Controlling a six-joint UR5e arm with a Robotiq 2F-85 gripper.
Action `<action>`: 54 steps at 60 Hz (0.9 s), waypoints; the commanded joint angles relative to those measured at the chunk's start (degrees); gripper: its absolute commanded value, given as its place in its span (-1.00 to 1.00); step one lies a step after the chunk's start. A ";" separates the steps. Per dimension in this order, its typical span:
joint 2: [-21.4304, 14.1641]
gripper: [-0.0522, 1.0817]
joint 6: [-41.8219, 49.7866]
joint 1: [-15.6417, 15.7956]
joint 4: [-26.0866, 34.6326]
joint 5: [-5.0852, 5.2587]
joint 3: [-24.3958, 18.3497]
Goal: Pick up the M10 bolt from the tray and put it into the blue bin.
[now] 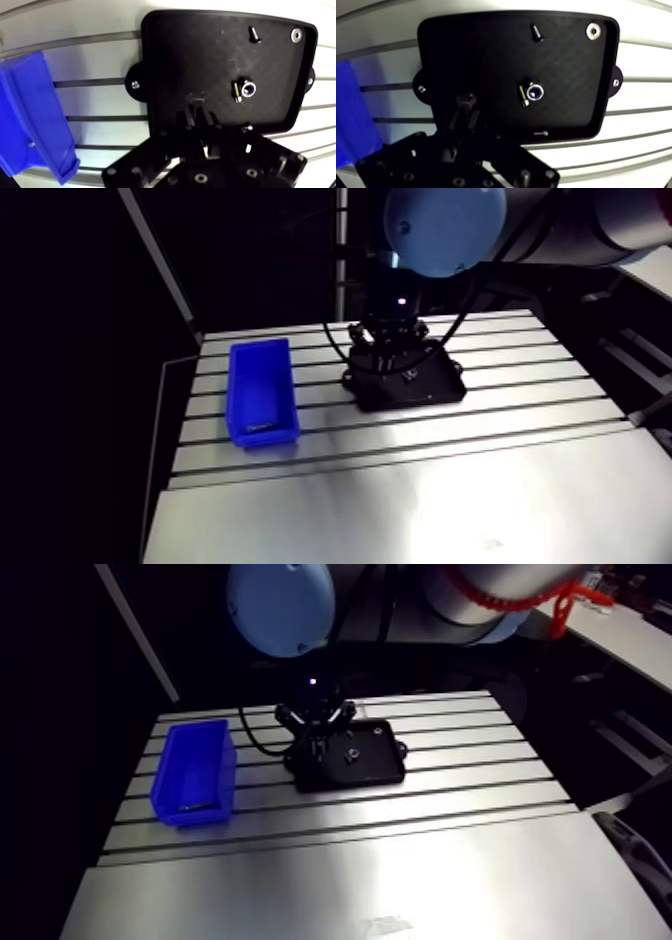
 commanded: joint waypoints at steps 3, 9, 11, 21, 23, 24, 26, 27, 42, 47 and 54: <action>-4.84 0.92 -4.27 0.00 2.08 -0.23 -0.61; -7.00 0.96 -5.85 0.00 3.34 -0.32 -1.02; -7.77 0.97 -6.63 0.00 4.10 -0.32 -1.34; -11.27 0.99 -16.24 0.57 9.80 0.28 -4.13; -11.62 0.99 -18.72 1.06 10.45 0.29 -4.65; -11.62 0.99 -18.72 1.06 10.45 0.29 -4.65; -11.90 0.99 -21.41 1.73 10.92 0.29 -5.03; -12.09 0.99 -24.43 2.50 11.29 0.37 -5.31; -12.13 0.99 -47.63 5.66 13.46 0.38 -5.29; -12.13 0.99 -54.09 7.08 13.55 0.47 -5.35; -11.88 0.99 -61.75 8.92 13.56 0.13 -5.94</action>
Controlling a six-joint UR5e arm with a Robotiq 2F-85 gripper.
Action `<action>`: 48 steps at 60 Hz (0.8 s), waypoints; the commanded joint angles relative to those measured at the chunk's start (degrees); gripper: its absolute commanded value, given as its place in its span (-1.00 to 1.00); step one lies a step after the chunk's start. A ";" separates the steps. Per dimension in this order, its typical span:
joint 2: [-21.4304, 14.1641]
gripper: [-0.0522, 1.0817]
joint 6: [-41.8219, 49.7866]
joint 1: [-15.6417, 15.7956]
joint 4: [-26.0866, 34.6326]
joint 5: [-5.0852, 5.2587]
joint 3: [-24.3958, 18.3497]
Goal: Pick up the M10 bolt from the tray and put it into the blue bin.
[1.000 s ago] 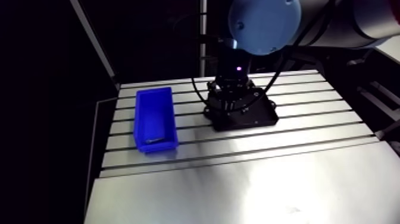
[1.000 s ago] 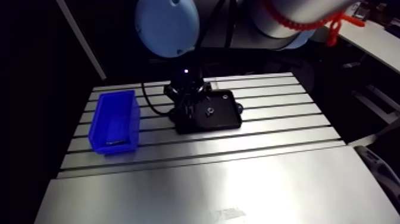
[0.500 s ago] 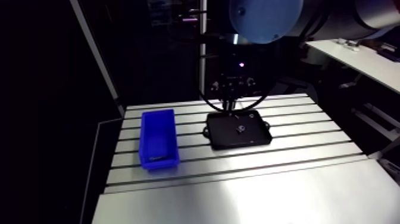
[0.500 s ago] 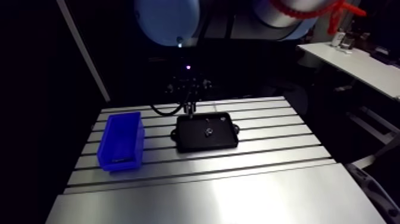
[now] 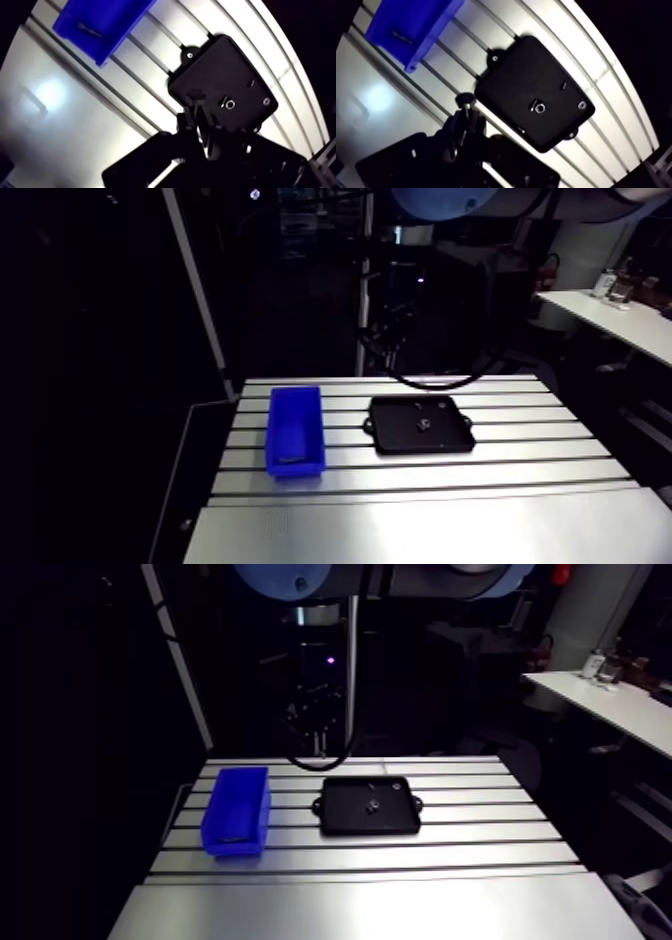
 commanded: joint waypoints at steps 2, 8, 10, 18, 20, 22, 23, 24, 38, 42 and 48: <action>0.07 0.99 -18.01 3.50 0.94 -0.26 -0.89; 0.49 0.99 -20.67 5.22 0.96 -0.43 -1.42; 1.15 0.99 -22.56 6.50 0.94 -0.53 -2.17; 3.08 0.99 -23.31 8.78 1.02 -0.62 -3.92; 3.52 0.99 -23.40 9.33 1.04 -0.69 -4.36; 4.04 0.99 -23.34 9.86 1.11 -0.85 -4.80; 4.64 0.99 -23.33 10.24 1.05 -1.03 -5.16; 4.64 0.99 -23.33 10.24 1.05 -1.03 -5.16; 8.21 0.98 -23.33 12.31 1.11 -1.41 -7.67; 8.58 0.98 -23.33 12.71 1.13 -1.50 -7.78; 9.59 0.98 -23.31 13.51 1.04 -1.65 -7.87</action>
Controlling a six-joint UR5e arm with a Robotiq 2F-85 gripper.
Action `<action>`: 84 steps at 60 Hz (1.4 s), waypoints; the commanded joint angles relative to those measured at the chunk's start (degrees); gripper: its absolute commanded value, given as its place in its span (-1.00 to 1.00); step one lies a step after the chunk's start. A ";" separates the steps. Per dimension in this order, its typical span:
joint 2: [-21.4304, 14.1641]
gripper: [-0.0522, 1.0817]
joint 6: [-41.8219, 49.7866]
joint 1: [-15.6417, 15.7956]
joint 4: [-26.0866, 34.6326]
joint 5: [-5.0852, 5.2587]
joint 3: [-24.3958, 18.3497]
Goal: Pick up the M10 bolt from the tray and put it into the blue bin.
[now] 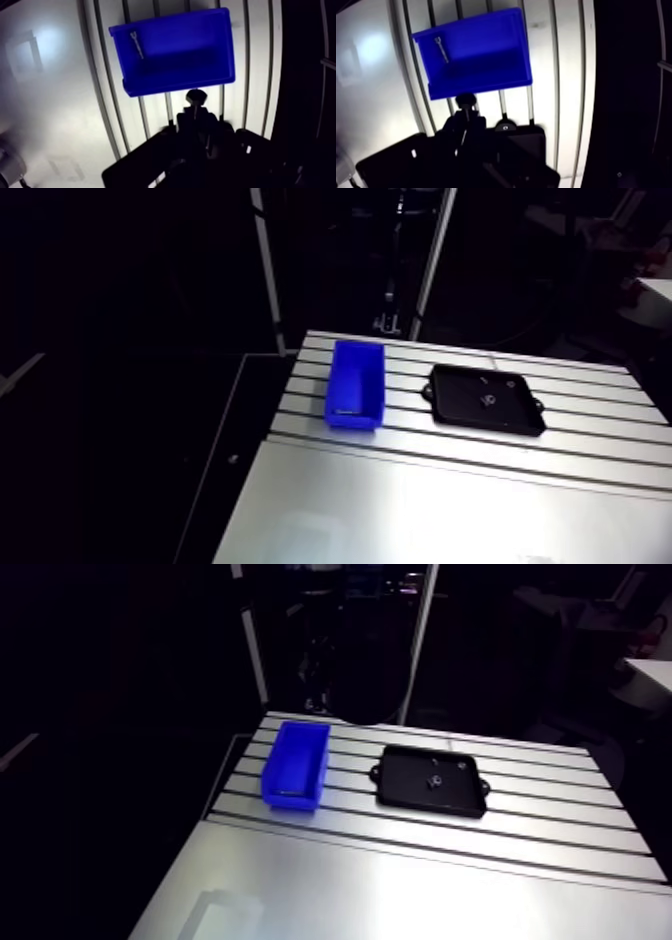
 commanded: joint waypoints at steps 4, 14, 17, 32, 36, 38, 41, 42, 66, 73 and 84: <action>2.85 0.98 0.00 2.48 -0.18 -0.79 -0.77; 4.70 0.98 0.25 3.95 -0.52 -2.14 -0.52; 5.15 0.97 0.44 4.12 -0.62 -2.09 -0.35; 7.15 0.97 0.96 4.40 -0.80 -2.08 -0.24; 7.87 0.96 1.05 4.57 -0.80 -2.00 -0.08; 8.13 0.96 1.13 4.72 -0.87 -1.99 0.08; 8.47 0.96 1.15 4.97 -1.18 -1.99 0.18; 8.74 0.96 1.15 5.23 -1.60 -1.99 0.27; 10.98 0.73 2.89 5.89 -4.13 -2.08 0.64; 11.33 -0.11 3.28 5.98 -4.71 -2.16 0.64; 11.61 -0.89 5.72 5.98 -5.02 -3.20 0.55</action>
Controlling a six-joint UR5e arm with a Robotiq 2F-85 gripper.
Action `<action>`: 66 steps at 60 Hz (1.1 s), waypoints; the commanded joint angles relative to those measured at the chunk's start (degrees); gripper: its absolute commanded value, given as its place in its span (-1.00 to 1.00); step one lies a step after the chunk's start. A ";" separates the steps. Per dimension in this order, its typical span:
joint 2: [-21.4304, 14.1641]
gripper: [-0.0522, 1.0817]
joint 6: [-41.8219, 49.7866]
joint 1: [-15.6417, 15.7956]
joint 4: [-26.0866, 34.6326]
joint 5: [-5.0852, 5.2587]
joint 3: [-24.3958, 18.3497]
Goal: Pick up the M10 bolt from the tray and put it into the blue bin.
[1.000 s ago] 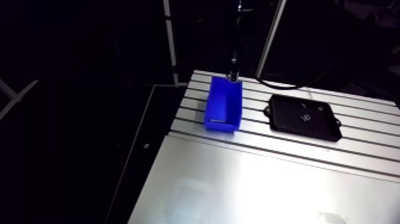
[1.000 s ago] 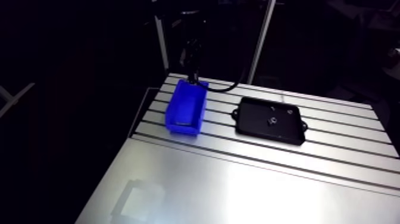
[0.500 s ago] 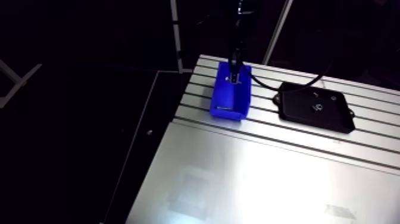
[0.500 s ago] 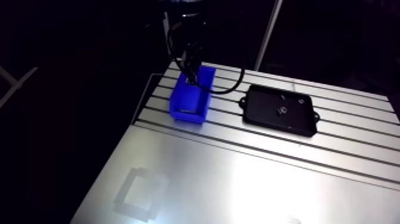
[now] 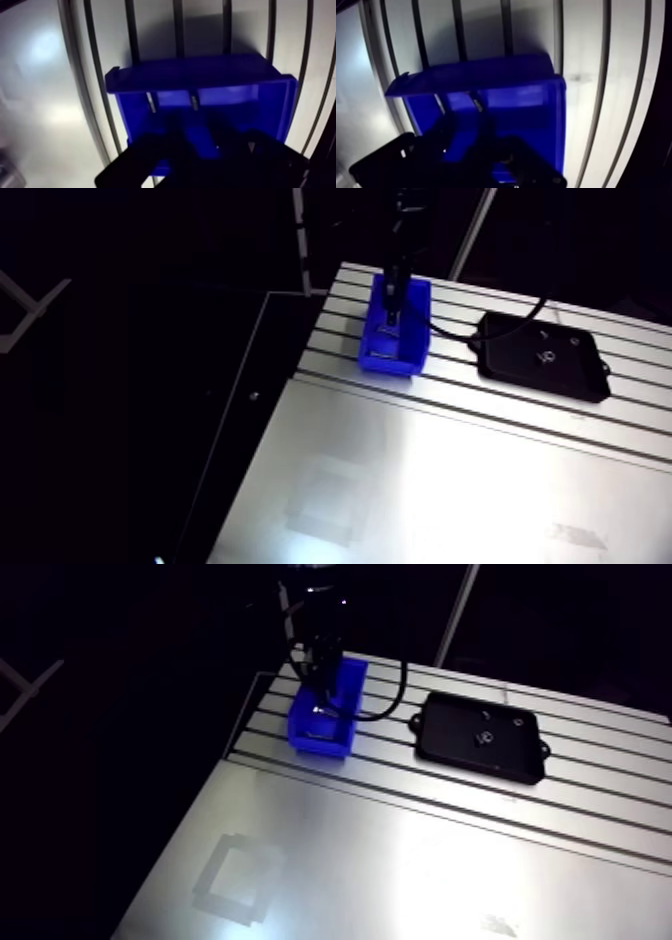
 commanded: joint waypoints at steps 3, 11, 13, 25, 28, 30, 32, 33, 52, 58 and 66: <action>0.37 -0.89 1.90 0.05 -0.46 -0.94 -0.15; -0.37 -0.90 1.90 -0.04 -0.13 -0.53 -1.80; -0.63 -0.90 2.27 -0.04 0.04 -0.50 -2.65; -4.12 -0.89 7.36 -0.12 7.54 0.26 -10.73; -4.34 -0.89 9.14 -0.20 9.04 0.51 -12.14; -4.44 -0.89 11.35 -0.29 10.53 0.62 -13.47; -4.53 -0.89 13.78 -0.30 11.95 0.72 -14.56; -4.70 -0.89 16.31 -0.30 13.36 0.73 -15.62; -6.10 -0.90 65.63 -6.77 20.56 -0.92 -18.83; -8.86 -0.90 76.44 -10.09 22.83 -0.88 -18.30; -12.99 -0.90 79.13 -12.39 23.28 -0.60 -18.10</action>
